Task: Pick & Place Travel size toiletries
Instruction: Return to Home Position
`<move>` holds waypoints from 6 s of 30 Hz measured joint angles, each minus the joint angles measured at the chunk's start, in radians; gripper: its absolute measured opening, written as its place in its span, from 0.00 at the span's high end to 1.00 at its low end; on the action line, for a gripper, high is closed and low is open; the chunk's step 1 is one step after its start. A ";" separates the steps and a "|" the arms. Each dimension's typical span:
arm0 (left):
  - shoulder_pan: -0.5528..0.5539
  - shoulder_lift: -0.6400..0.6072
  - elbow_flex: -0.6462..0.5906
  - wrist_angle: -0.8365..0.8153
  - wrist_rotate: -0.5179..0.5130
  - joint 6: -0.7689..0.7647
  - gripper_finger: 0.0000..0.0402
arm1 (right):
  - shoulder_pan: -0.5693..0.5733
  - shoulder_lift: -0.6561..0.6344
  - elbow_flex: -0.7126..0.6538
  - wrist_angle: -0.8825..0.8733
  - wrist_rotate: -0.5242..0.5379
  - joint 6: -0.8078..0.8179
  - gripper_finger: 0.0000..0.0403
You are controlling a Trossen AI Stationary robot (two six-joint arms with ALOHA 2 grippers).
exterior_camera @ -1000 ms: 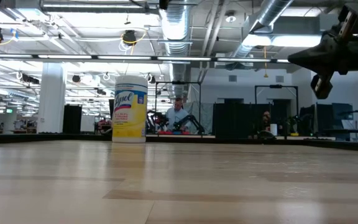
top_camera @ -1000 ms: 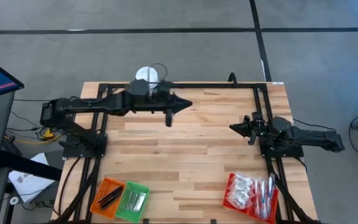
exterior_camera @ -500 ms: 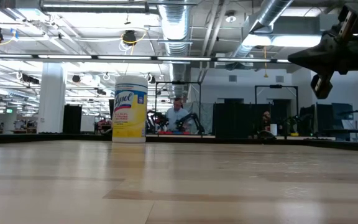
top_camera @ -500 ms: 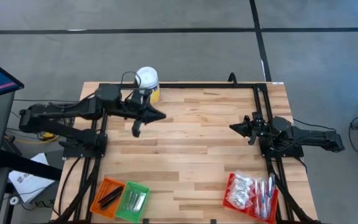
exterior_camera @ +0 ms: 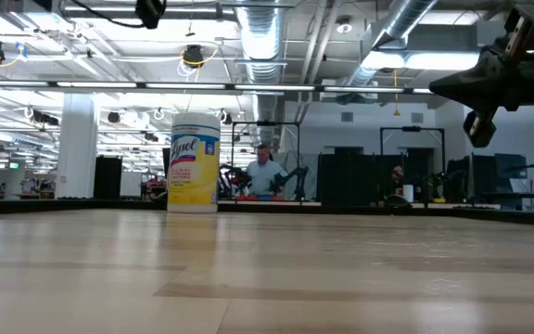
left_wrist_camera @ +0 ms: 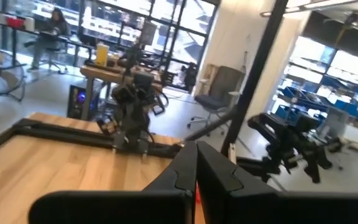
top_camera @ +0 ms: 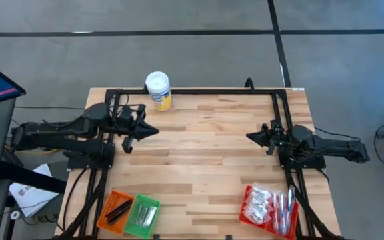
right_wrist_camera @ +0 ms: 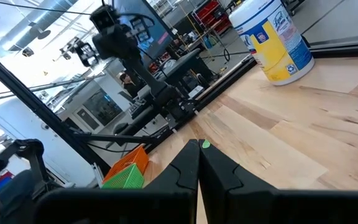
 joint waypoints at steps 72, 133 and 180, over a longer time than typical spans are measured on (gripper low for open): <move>0.057 -0.746 -0.615 0.163 -0.250 -0.024 1.00 | 0.000 0.000 0.000 0.002 -0.001 0.000 1.00; -0.023 -0.712 -0.615 -0.175 -0.233 -0.028 1.00 | 0.000 0.000 0.000 0.002 -0.001 0.000 1.00; -0.023 -0.712 -0.615 -0.147 -0.233 -0.028 1.00 | 0.000 0.000 0.000 0.002 0.000 0.000 1.00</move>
